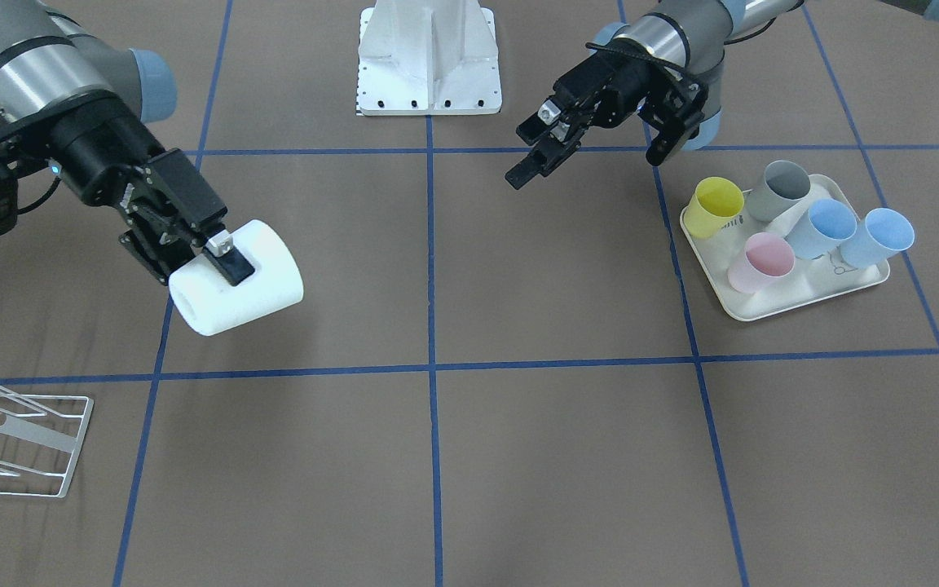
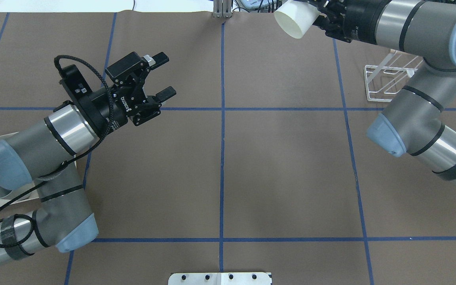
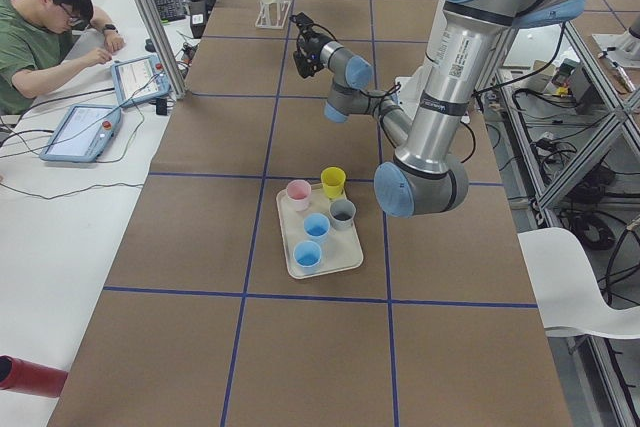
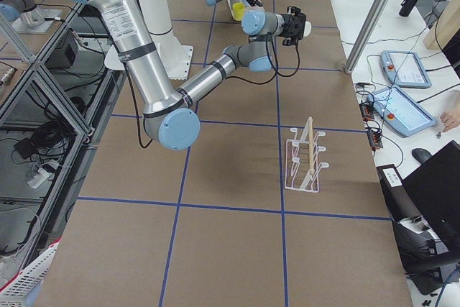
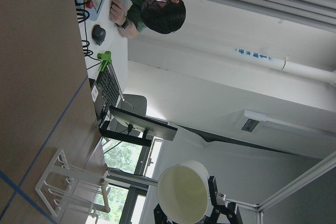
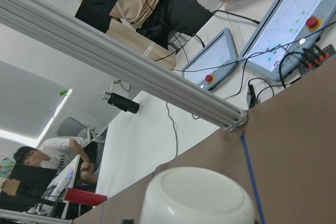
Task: Transfer IKEA cup to right arm and place on rack
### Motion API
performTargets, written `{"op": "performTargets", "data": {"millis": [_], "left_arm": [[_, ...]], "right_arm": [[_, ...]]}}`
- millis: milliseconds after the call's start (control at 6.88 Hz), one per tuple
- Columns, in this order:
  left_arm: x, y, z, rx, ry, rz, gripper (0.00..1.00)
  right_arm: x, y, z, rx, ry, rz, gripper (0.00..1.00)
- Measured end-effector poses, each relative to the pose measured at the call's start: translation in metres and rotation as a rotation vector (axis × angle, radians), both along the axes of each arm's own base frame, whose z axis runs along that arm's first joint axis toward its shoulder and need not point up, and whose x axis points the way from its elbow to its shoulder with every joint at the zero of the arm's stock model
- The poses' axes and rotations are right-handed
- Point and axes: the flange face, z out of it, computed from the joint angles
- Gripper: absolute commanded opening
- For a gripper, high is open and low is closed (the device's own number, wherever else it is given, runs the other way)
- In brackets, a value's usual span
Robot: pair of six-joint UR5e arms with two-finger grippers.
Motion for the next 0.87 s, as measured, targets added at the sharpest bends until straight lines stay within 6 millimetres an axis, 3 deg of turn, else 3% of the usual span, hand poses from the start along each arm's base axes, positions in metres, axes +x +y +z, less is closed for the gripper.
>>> {"op": "performTargets", "data": {"millis": [145,291,581,872], "left_arm": [[-0.026,-0.008,0.011,-0.004,-0.101,-0.02,1.0],[-0.066,-0.025,0.023,-0.022,-0.214,-0.011,0.99],[-0.162,-0.068,0.045,-0.059,-0.448,0.068,0.99],[-0.238,-0.073,0.1,-0.007,-0.71,0.139,0.99]], "right_arm": [[0.018,-0.012,0.019,0.013,0.133,0.038,0.0],[0.035,-0.023,0.044,0.027,0.279,0.072,0.0],[0.061,-0.033,0.098,0.045,0.563,0.157,0.0],[0.089,-0.046,0.13,0.026,0.782,0.282,0.0]]}}
